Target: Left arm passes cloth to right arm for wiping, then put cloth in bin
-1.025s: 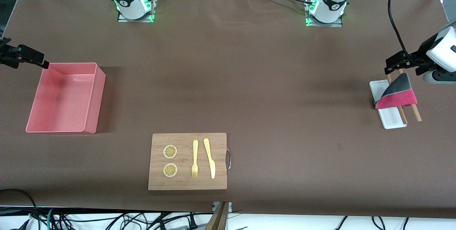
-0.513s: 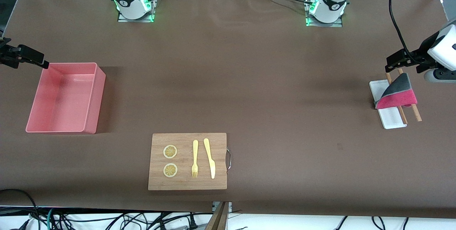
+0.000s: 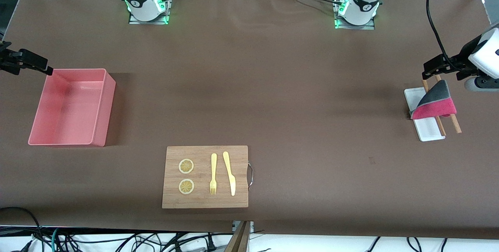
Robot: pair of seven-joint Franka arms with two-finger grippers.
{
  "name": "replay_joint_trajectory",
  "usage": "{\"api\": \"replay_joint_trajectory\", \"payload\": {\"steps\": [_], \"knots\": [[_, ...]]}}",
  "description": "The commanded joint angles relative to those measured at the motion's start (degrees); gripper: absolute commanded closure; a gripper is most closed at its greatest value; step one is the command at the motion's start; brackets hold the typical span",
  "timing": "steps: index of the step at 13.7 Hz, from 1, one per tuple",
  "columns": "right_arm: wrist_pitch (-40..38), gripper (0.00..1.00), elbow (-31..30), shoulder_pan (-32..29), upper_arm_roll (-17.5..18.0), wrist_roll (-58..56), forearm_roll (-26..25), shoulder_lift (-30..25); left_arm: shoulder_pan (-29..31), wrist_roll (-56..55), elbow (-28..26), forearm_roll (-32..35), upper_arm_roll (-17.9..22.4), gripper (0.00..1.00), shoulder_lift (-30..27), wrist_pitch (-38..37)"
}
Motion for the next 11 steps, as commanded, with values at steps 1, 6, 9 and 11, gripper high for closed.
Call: {"api": "replay_joint_trajectory", "payload": {"steps": [1,6,9,11], "knots": [[-1.18,0.00,0.66,-0.31,0.23,-0.30,-0.44,-0.54,-0.49,-0.37,2.24,1.81,-0.19,0.00,1.00,-1.72],[-1.00,0.00,-2.59,-0.22,0.58,-0.21,-1.93,-2.65,-0.58,-0.46,2.24,1.72,-0.10,0.00,1.00,-1.89],[-1.35,0.00,-2.59,-0.22,2.15,-0.21,-2.54,-3.18,-0.22,-0.37,2.33,1.72,-0.01,0.00,1.00,-1.81],[-1.88,0.00,-2.59,-0.22,2.25,-0.12,-3.16,-2.92,-0.31,-0.55,2.33,1.72,-0.10,0.00,1.00,-1.89]]}}
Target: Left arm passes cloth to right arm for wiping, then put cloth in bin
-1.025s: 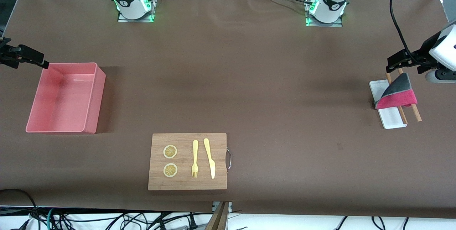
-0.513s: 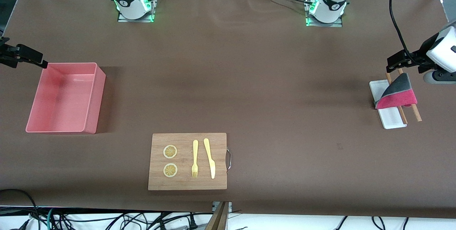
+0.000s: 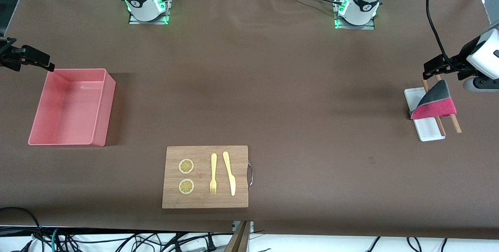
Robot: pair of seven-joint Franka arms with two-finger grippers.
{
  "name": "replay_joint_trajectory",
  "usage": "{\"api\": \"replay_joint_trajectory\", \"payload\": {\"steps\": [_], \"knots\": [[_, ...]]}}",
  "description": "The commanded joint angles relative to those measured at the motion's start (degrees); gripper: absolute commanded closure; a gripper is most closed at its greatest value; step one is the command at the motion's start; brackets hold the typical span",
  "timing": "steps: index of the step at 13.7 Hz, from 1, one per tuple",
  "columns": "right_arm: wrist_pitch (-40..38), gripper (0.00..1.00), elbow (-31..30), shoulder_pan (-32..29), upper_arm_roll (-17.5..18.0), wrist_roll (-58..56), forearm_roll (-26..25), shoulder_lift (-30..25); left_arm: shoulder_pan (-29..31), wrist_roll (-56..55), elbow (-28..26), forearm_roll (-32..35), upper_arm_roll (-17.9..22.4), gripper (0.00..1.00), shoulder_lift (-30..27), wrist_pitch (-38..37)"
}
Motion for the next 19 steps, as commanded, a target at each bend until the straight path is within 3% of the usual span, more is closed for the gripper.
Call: {"api": "replay_joint_trajectory", "payload": {"steps": [1,5,9,11,16,19], "knots": [[-0.91,0.00,-1.13,-0.19,0.65,-0.21,-1.04,-1.22,-0.15,-0.55,2.21,1.24,-0.02,0.00,0.84,-1.93],[-1.00,0.00,-0.51,-0.28,0.38,-0.12,-0.60,-0.43,0.38,-0.37,1.94,1.15,0.51,0.00,1.45,-2.55],[-0.82,0.00,-0.42,-0.63,0.12,-0.39,-0.60,-0.34,4.50,-0.11,1.68,1.50,0.59,0.00,6.01,-2.28],[-0.82,0.00,-0.42,-0.63,0.03,-0.30,-0.51,-0.34,6.70,1.11,-0.59,4.75,0.42,0.00,7.42,-1.59],[-1.00,0.00,0.89,-0.72,-0.14,-0.39,-0.42,0.53,14.87,10.15,-8.94,5.11,0.51,0.00,8.30,10.79],[-1.00,0.00,1.25,-0.63,-0.14,-0.39,-0.42,0.71,19.36,12.80,-10.19,4.14,0.33,0.00,11.81,12.57]]}}
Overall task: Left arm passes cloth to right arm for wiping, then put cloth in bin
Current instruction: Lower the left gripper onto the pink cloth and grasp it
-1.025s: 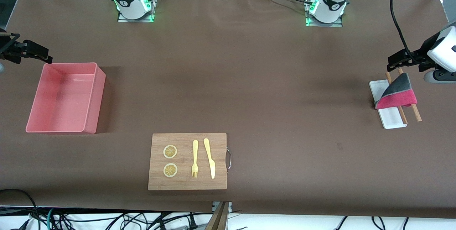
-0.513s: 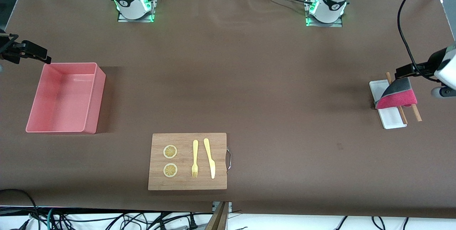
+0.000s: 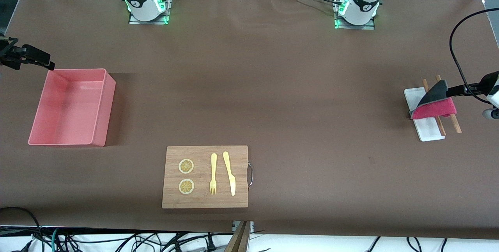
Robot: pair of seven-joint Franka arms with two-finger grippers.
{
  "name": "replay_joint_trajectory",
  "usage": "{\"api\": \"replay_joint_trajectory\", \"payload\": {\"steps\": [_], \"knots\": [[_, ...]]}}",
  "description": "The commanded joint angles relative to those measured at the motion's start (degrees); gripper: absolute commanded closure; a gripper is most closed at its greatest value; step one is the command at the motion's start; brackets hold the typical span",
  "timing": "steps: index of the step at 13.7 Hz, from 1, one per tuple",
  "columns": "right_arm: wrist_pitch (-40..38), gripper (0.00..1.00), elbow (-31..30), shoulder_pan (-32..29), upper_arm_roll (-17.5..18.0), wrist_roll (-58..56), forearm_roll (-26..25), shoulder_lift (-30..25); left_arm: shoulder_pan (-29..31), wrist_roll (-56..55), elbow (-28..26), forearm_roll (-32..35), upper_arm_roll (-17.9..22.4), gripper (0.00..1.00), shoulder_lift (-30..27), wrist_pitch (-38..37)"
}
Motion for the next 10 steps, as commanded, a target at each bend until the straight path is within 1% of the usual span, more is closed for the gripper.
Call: {"api": "replay_joint_trajectory", "payload": {"steps": [1,2,4,5,7,10], "knots": [[-0.54,0.00,1.25,-0.49,0.29,-0.39,-0.11,0.48,3.40,3.63,-0.91,0.12,-0.73,0.00,2.22,1.52],[-0.54,0.00,1.25,-0.49,0.29,-0.39,-0.11,0.48,4.72,4.77,-1.70,-0.75,-0.73,0.00,2.66,2.48],[-0.54,0.00,1.25,-0.49,0.29,-0.39,-0.11,0.48,6.92,6.80,-6.16,-1.55,-0.82,0.00,2.40,7.21],[-0.54,0.00,1.25,-0.49,0.29,-0.39,-0.11,0.48,7.62,7.50,-7.49,-1.90,-0.82,0.00,2.40,9.07],[-0.54,0.00,1.25,-0.49,0.29,-0.39,-0.11,0.48,8.07,8.30,-8.29,-4.18,-0.82,0.00,3.62,10.22],[-0.54,0.00,1.25,-0.49,0.29,-0.39,-0.02,0.57,8.16,8.30,-8.29,-4.45,-0.82,0.00,5.03,10.49]]}}
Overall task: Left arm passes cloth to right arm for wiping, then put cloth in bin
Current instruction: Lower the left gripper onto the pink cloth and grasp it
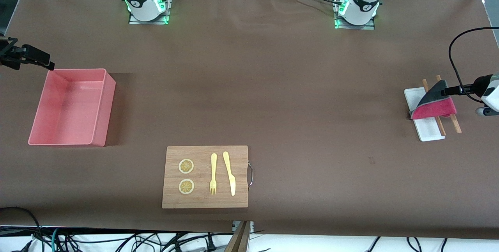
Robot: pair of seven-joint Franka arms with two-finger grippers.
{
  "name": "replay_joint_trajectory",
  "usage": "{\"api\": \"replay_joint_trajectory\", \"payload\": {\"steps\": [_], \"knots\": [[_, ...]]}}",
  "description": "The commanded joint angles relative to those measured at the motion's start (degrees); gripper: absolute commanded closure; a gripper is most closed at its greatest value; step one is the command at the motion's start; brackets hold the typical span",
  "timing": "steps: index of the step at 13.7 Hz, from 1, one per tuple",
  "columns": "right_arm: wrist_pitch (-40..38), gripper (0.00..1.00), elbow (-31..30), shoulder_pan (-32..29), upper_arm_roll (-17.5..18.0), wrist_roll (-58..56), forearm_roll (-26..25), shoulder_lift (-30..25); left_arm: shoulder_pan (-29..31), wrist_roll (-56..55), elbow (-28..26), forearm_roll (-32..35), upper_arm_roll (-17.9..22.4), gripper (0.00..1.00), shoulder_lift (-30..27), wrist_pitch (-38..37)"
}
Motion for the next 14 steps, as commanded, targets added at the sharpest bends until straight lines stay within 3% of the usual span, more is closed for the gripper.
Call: {"api": "replay_joint_trajectory", "payload": {"steps": [1,5,9,12,14], "knots": [[-0.55,0.00,1.20,-0.49,0.29,-0.39,-0.02,0.55,0.59,1.43,-0.15,-1.09,-0.65,0.00,0.30,0.83],[-0.46,0.00,1.20,-0.49,0.29,-0.39,0.06,0.55,0.59,1.87,-0.06,-1.88,-0.65,0.16,2.50,2.32],[-0.46,0.00,1.29,-0.49,0.29,-0.30,0.06,0.55,0.59,3.54,0.55,-1.97,-0.65,0.39,2.59,2.23],[-0.46,0.00,1.20,-0.49,0.29,-0.39,0.06,0.55,0.59,4.33,0.64,-2.15,-0.65,0.39,2.42,2.14],[-0.46,0.00,1.29,-0.49,0.29,-0.39,0.06,0.55,0.59,4.51,0.64,-2.15,-0.65,0.45,2.41,1.97]]}}
